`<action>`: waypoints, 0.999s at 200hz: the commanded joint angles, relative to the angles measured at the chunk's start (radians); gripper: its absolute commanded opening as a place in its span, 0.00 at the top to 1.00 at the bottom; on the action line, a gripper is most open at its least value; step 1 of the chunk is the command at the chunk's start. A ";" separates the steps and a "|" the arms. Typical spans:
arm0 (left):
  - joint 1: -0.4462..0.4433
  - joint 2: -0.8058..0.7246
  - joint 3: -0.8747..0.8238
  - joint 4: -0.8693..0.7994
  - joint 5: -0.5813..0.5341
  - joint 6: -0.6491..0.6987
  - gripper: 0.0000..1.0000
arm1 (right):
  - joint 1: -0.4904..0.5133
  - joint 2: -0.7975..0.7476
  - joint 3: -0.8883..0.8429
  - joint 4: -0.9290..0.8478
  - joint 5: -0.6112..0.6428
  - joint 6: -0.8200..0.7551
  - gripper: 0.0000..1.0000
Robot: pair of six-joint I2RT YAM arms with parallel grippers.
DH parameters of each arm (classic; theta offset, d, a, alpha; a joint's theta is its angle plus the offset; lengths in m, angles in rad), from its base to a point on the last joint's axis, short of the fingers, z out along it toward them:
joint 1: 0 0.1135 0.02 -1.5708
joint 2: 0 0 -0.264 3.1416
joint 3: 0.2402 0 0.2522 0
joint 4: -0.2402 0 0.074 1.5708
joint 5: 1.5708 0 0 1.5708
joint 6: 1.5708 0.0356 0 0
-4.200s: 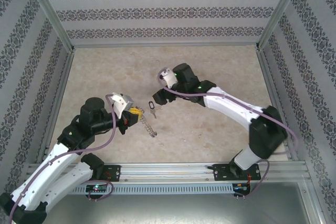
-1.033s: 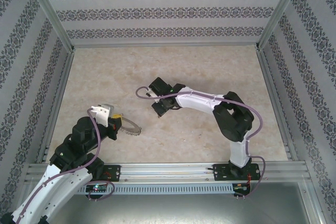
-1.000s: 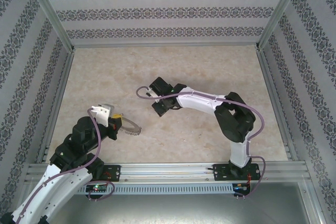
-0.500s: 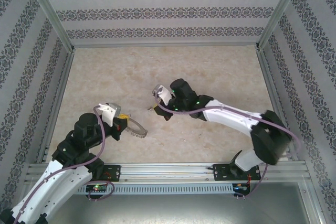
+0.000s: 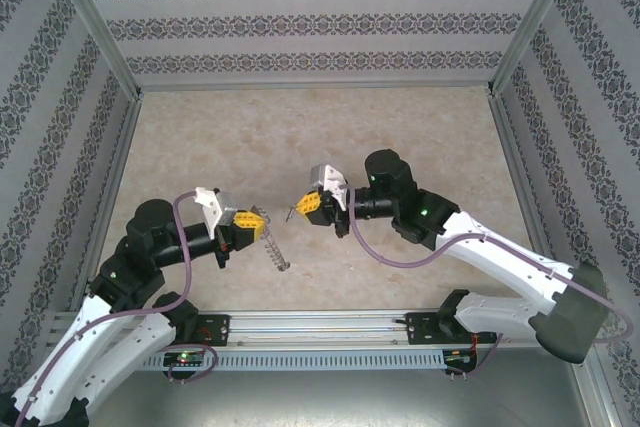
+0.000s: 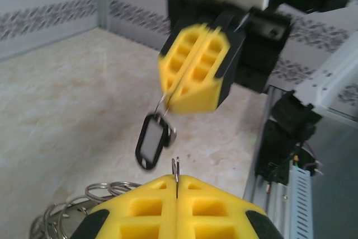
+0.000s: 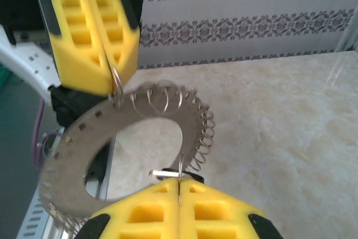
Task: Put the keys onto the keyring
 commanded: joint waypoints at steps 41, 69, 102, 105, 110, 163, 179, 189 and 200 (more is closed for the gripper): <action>0.011 0.060 0.057 0.078 0.155 0.069 1.00 | 0.055 -0.082 0.020 -0.085 0.009 -0.072 1.00; 0.012 0.086 0.075 0.067 0.181 0.090 1.00 | 0.086 -0.081 0.032 -0.082 0.027 -0.071 1.00; 0.011 0.099 0.080 0.065 0.202 0.105 1.00 | 0.099 -0.066 0.049 -0.080 0.032 -0.076 1.00; 0.012 0.100 0.081 0.065 0.205 0.107 1.00 | 0.099 -0.065 0.050 -0.079 0.030 -0.076 1.00; 0.012 0.104 0.082 0.064 0.210 0.108 1.00 | 0.101 -0.063 0.053 -0.077 0.030 -0.076 1.00; 0.012 0.120 0.093 0.044 0.230 0.128 1.00 | 0.111 -0.039 0.072 -0.075 0.018 -0.079 1.00; 0.011 0.120 0.093 0.035 0.224 0.137 1.00 | 0.112 -0.038 0.074 -0.076 0.015 -0.079 1.00; 0.012 0.122 0.095 0.030 0.226 0.141 1.00 | 0.115 -0.040 0.073 -0.075 0.014 -0.078 1.00; 0.012 0.122 0.097 0.029 0.227 0.142 1.00 | 0.115 -0.038 0.076 -0.076 0.014 -0.076 1.00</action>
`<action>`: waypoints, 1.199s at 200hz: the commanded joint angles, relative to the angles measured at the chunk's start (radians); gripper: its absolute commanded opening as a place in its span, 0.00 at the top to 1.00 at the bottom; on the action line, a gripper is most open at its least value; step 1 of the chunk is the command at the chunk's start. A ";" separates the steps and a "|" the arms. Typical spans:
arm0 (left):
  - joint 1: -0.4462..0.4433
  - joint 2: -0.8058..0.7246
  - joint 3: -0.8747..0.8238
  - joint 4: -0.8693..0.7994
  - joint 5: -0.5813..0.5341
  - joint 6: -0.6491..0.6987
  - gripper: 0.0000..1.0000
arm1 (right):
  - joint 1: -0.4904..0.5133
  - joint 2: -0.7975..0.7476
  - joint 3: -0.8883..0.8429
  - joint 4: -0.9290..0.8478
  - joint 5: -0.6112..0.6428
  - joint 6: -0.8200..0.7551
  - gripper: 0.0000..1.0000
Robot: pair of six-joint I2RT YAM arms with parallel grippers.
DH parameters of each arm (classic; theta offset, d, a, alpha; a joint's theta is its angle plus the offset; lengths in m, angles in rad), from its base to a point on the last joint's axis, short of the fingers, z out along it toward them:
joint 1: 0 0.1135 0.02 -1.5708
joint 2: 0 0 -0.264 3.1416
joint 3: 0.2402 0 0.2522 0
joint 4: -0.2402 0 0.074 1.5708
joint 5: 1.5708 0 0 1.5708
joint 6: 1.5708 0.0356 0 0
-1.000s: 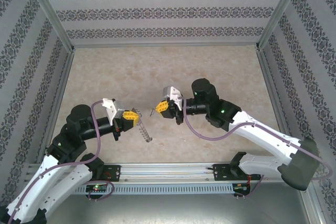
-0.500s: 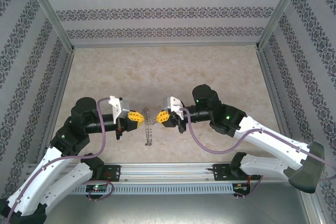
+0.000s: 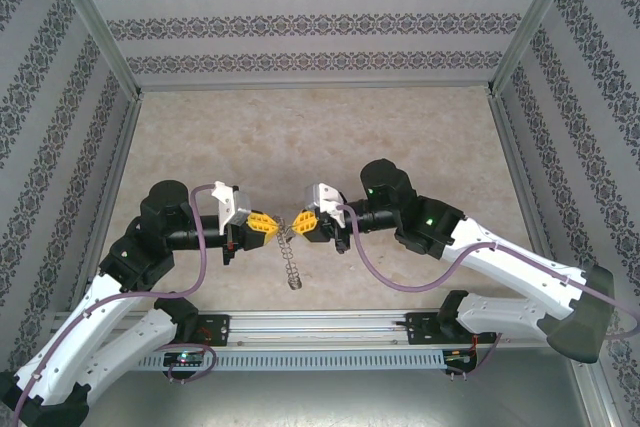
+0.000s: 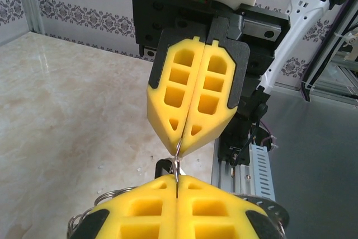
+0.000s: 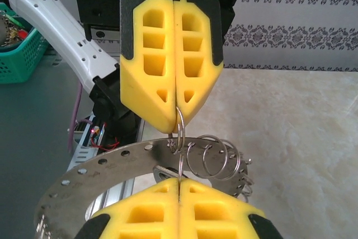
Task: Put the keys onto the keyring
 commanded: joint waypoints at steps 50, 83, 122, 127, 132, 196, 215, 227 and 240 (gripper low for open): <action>0.012 -0.001 0.044 0.006 0.033 0.048 1.00 | 0.008 -0.010 0.031 0.012 -0.012 -0.013 1.00; 0.011 0.000 0.046 0.006 0.038 0.048 1.00 | 0.008 -0.017 0.029 0.010 -0.016 -0.007 1.00; 0.012 -0.001 0.047 0.003 0.041 0.053 1.00 | 0.007 -0.014 0.037 0.008 -0.028 -0.001 1.00; 0.011 -0.001 0.047 0.000 0.042 0.054 1.00 | 0.007 -0.015 0.036 0.009 -0.032 0.001 1.00; 0.011 -0.002 0.049 -0.002 0.041 0.056 1.00 | 0.007 -0.016 0.038 0.009 -0.037 0.002 1.00; 0.012 0.006 0.058 -0.021 0.038 0.081 1.00 | 0.007 -0.008 0.055 -0.024 -0.076 0.002 1.00; 0.011 0.006 0.062 -0.023 0.040 0.083 1.00 | 0.007 -0.007 0.063 -0.048 -0.078 -0.004 1.00; 0.011 0.008 0.062 -0.023 0.043 0.083 1.00 | 0.006 -0.004 0.070 -0.062 -0.079 -0.007 1.00; 0.012 0.012 0.064 -0.024 0.045 0.084 1.00 | 0.005 0.001 0.074 -0.070 -0.083 -0.011 1.00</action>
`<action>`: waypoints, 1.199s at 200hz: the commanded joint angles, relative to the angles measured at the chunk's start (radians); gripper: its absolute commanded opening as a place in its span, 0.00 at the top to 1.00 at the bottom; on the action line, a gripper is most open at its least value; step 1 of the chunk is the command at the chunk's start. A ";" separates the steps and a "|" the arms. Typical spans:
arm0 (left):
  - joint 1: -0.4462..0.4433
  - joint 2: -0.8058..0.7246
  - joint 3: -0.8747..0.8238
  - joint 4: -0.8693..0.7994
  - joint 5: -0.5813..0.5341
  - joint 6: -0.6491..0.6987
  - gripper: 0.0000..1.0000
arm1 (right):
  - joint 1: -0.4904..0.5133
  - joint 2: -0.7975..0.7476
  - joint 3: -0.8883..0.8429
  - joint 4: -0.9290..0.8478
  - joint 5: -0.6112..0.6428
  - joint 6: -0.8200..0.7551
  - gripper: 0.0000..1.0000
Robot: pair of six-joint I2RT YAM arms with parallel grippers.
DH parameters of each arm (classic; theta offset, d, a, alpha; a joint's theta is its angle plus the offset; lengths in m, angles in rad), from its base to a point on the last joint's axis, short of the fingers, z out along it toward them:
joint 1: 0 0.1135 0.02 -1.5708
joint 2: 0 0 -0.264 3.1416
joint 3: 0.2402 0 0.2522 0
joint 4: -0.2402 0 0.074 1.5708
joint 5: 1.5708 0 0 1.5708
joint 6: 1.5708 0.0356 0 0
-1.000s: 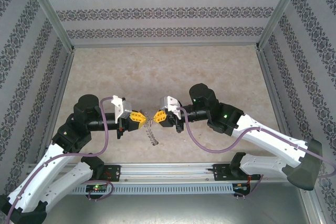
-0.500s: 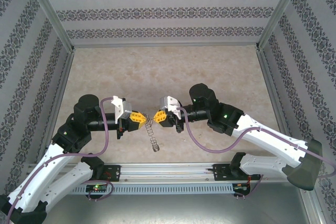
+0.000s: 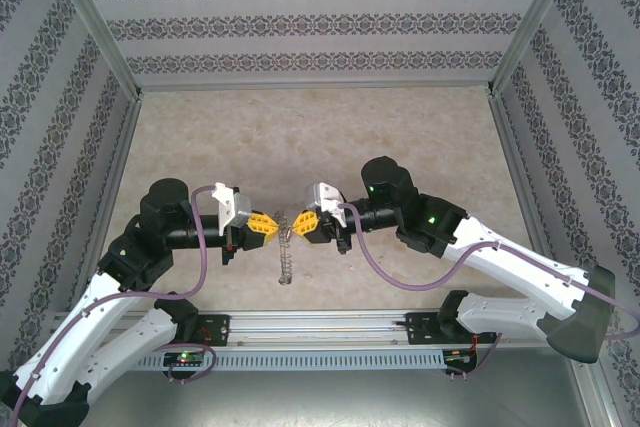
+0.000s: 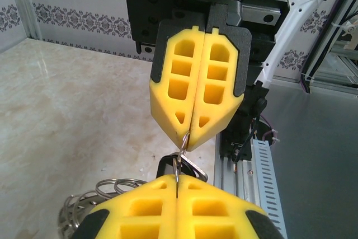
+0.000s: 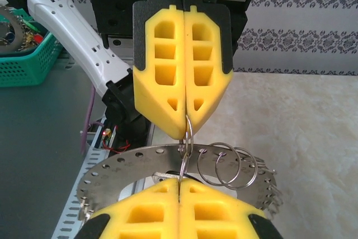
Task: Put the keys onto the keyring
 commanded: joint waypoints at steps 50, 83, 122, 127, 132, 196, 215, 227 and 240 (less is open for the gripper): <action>0.011 0.007 0.046 -0.003 0.048 0.034 1.00 | 0.005 0.012 0.046 -0.015 -0.049 -0.015 1.00; 0.012 0.005 0.049 -0.007 0.053 0.038 1.00 | -0.001 0.013 0.043 -0.015 -0.034 -0.010 1.00; 0.012 0.007 0.057 -0.016 0.062 0.048 1.00 | -0.018 0.009 0.037 -0.017 -0.045 -0.002 1.00; 0.011 0.008 0.060 -0.021 0.061 0.053 1.00 | -0.018 0.007 0.036 -0.020 -0.045 -0.004 1.00; 0.012 0.008 0.062 -0.027 0.059 0.056 1.00 | -0.018 0.004 0.035 -0.020 -0.045 -0.004 1.00; 0.012 0.009 0.065 -0.024 0.062 0.056 1.00 | -0.019 0.001 0.031 -0.019 -0.050 -0.002 1.00; 0.012 0.010 0.059 -0.024 0.062 0.055 1.00 | -0.020 0.003 0.032 -0.014 -0.051 -0.001 1.00; 0.011 0.008 0.060 -0.025 0.062 0.055 1.00 | -0.019 -0.001 0.029 -0.014 -0.047 0.001 1.00; 0.011 0.008 0.064 -0.027 0.060 0.056 1.00 | -0.019 -0.006 0.025 -0.014 -0.042 0.001 1.00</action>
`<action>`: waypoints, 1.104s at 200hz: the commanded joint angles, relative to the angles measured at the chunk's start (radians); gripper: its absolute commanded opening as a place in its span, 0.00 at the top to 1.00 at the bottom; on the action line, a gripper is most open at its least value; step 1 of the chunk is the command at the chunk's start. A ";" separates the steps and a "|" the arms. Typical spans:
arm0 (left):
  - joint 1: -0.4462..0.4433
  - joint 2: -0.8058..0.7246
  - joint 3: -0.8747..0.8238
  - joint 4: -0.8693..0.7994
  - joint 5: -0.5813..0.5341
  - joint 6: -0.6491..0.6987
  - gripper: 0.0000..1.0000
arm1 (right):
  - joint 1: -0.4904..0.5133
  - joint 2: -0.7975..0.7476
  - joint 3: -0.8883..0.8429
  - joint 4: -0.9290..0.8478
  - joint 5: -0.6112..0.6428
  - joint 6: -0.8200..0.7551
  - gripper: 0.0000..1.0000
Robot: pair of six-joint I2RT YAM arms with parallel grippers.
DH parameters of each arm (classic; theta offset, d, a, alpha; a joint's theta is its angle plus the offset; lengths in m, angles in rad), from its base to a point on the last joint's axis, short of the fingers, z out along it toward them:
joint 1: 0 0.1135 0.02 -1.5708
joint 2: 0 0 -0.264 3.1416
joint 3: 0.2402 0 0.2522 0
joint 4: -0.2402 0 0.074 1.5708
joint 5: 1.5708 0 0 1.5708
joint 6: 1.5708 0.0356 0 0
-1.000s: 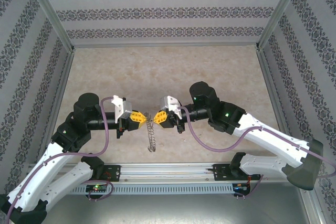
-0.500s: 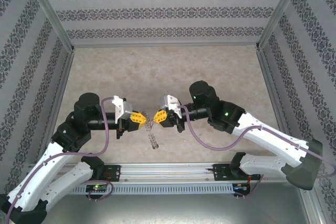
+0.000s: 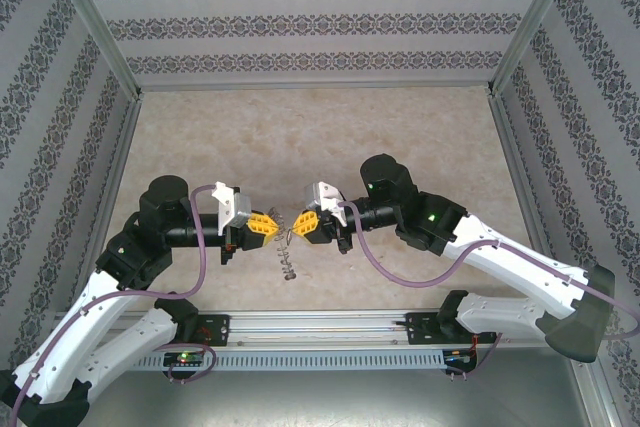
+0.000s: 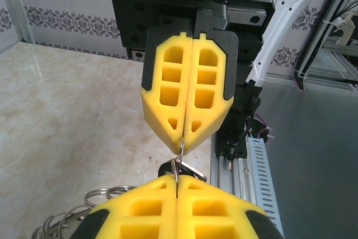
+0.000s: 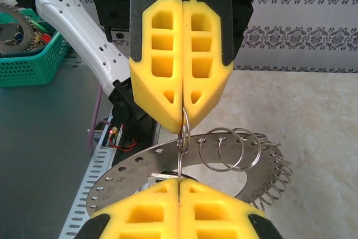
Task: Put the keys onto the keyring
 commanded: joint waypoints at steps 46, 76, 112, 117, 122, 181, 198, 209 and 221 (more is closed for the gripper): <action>0.012 0.005 0.035 -0.002 0.038 0.039 1.00 | -0.010 -0.006 0.019 0.009 -0.024 0.001 1.00; 0.011 0.002 0.039 -0.012 0.035 0.043 1.00 | -0.013 -0.004 0.021 0.005 -0.026 0.002 1.00; 0.012 -0.002 0.042 -0.015 0.031 0.043 1.00 | -0.016 -0.007 0.013 0.008 -0.031 0.005 1.00; 0.011 -0.003 0.043 -0.014 0.031 0.042 1.00 | -0.017 -0.010 0.012 0.008 -0.031 0.006 1.00; 0.012 -0.003 0.043 -0.015 0.033 0.042 1.00 | -0.019 -0.011 0.009 0.007 -0.032 0.007 1.00; 0.012 0.001 0.042 -0.002 0.035 0.034 1.00 | -0.027 -0.002 0.019 -0.003 -0.048 0.018 1.00; 0.012 0.005 0.042 -0.001 0.037 0.034 1.00 | -0.027 0.002 0.021 -0.004 -0.058 0.016 1.00; 0.012 0.007 0.041 0.000 0.036 0.036 1.00 | -0.028 0.002 0.018 0.000 -0.064 0.017 1.00; 0.012 0.009 0.040 0.003 0.036 0.035 1.00 | -0.027 0.003 0.020 -0.002 -0.069 0.017 1.00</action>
